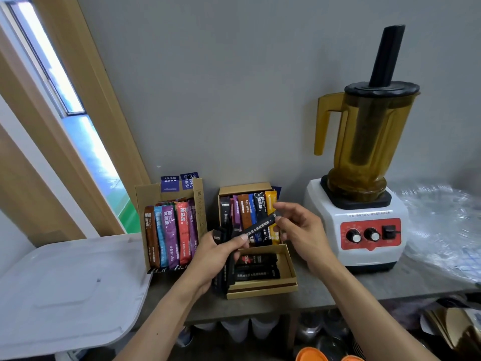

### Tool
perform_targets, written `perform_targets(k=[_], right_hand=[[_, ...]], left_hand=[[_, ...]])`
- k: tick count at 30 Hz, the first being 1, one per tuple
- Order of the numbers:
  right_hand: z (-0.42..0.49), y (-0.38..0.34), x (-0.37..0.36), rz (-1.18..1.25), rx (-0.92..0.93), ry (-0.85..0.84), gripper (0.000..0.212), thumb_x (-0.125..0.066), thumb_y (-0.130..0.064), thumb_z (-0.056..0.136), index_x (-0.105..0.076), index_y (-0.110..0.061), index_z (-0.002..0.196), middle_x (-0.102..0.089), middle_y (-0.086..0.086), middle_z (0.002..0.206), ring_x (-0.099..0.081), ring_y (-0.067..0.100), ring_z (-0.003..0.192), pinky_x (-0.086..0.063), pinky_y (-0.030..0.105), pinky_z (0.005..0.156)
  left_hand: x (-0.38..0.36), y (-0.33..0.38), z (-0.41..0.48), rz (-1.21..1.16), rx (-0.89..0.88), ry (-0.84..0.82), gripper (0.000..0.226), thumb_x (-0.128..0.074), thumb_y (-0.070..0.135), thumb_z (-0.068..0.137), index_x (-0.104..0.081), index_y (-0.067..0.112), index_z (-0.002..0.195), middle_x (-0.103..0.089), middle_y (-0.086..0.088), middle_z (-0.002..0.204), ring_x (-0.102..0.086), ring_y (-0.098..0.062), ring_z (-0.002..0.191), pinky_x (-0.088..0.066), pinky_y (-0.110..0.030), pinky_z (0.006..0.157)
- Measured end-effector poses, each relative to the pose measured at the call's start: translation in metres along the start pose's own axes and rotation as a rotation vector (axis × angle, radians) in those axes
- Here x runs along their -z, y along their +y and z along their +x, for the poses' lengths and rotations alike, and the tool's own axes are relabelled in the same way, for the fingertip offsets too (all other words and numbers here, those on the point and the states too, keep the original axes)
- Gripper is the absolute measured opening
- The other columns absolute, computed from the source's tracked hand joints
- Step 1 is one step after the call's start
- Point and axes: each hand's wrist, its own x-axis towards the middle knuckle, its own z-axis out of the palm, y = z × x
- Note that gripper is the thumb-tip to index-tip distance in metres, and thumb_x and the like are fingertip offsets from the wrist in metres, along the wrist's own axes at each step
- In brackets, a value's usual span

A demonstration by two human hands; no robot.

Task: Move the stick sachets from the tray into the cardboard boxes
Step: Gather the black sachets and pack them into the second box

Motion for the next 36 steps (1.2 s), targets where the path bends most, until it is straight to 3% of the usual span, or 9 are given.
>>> perform_targets(k=[4, 9, 13, 17, 19, 22, 24, 28, 36], right_hand=[[-0.006, 0.012, 0.005, -0.105, -0.023, -0.050, 0.014, -0.070, -0.009, 0.096, -0.074, -0.022, 0.103, -0.078, -0.006, 0.095, -0.075, 0.007, 0.092, -0.059, 0.022, 0.068], [-0.012, 0.025, 0.017, -0.520, -0.044, -0.020, 0.008, -0.075, -0.027, 0.092, -0.073, -0.026, 0.084, -0.075, -0.009, 0.078, -0.070, -0.001, 0.076, -0.055, 0.022, 0.065], [-0.020, 0.030, 0.014, -0.813, -0.056, -0.177, 0.013, -0.072, -0.042, 0.092, -0.074, -0.030, 0.088, -0.073, -0.015, 0.084, -0.069, 0.002, 0.081, -0.058, 0.024, 0.065], [-0.023, 0.029, 0.005, -0.992, -0.010, -0.264, 0.019, -0.071, -0.049, 0.091, -0.079, -0.033, 0.099, -0.073, -0.016, 0.101, -0.067, 0.005, 0.090, -0.059, 0.026, 0.069], [-0.023, 0.027, 0.003, -0.964, 0.022, -0.255, 0.019, -0.071, -0.051, 0.091, -0.078, -0.034, 0.098, -0.070, -0.018, 0.104, -0.065, 0.004, 0.092, -0.059, 0.027, 0.070], [-0.023, 0.021, -0.003, -0.588, 0.004, -0.231, 0.018, -0.075, -0.048, 0.091, -0.077, -0.030, 0.093, -0.074, -0.013, 0.094, -0.070, 0.003, 0.088, -0.061, 0.027, 0.071], [-0.025, 0.015, -0.010, -0.386, -0.043, -0.278, 0.018, -0.080, -0.042, 0.088, -0.076, -0.025, 0.092, -0.077, -0.009, 0.094, -0.073, 0.004, 0.090, -0.061, 0.024, 0.074], [-0.026, 0.016, -0.018, -0.328, -0.038, -0.258, 0.025, -0.086, -0.034, 0.084, -0.070, -0.018, 0.094, -0.077, 0.001, 0.091, -0.075, 0.010, 0.086, -0.063, 0.030, 0.079], [-0.014, 0.003, -0.017, -0.118, 0.053, -0.095, 0.023, -0.076, -0.029, 0.094, -0.074, -0.027, 0.117, -0.077, -0.009, 0.107, -0.073, 0.007, 0.103, -0.061, 0.029, 0.087]], left_hand=[[0.001, 0.002, 0.003, -0.067, 0.021, 0.061, 0.024, -0.070, 0.029, 0.099, -0.075, 0.009, 0.086, -0.066, -0.003, 0.065, -0.064, -0.015, 0.066, -0.053, -0.033, 0.078], [0.004, 0.000, 0.008, -0.154, 0.032, 0.087, 0.025, -0.073, 0.031, 0.096, -0.070, 0.008, 0.086, -0.064, -0.004, 0.065, -0.064, -0.013, 0.062, -0.057, -0.033, 0.076], [0.002, 0.001, 0.008, -0.340, 0.103, 0.060, 0.022, -0.066, 0.028, 0.099, -0.070, 0.008, 0.090, -0.064, -0.004, 0.071, -0.061, -0.014, 0.064, -0.054, -0.027, 0.063], [-0.001, -0.002, 0.008, -0.443, 0.150, 0.014, 0.025, -0.060, 0.029, 0.100, -0.075, 0.012, 0.089, -0.066, -0.009, 0.081, -0.062, -0.020, 0.075, -0.052, -0.040, 0.078], [-0.003, -0.004, 0.009, -0.422, 0.141, 0.051, 0.024, -0.063, 0.028, 0.099, -0.076, 0.009, 0.095, -0.071, -0.011, 0.088, -0.067, -0.025, 0.088, -0.053, -0.049, 0.091], [-0.006, -0.004, 0.009, -0.414, 0.129, 0.068, 0.034, -0.068, 0.029, 0.098, -0.073, -0.001, 0.114, -0.076, -0.012, 0.100, -0.071, -0.029, 0.100, -0.057, -0.054, 0.097], [-0.007, -0.003, 0.007, -0.415, 0.137, 0.050, 0.041, -0.072, 0.034, 0.095, -0.070, 0.006, 0.126, -0.079, -0.010, 0.110, -0.075, -0.027, 0.107, -0.057, -0.052, 0.096], [-0.005, 0.000, 0.004, -0.331, 0.098, 0.024, 0.041, -0.075, 0.036, 0.090, -0.070, 0.019, 0.128, -0.078, -0.006, 0.118, -0.074, -0.024, 0.114, -0.056, -0.051, 0.099], [-0.006, 0.003, 0.004, -0.027, -0.023, 0.050, 0.026, -0.088, 0.023, 0.081, -0.074, 0.020, 0.103, -0.080, 0.012, 0.094, -0.075, 0.000, 0.088, -0.054, -0.009, 0.065]])
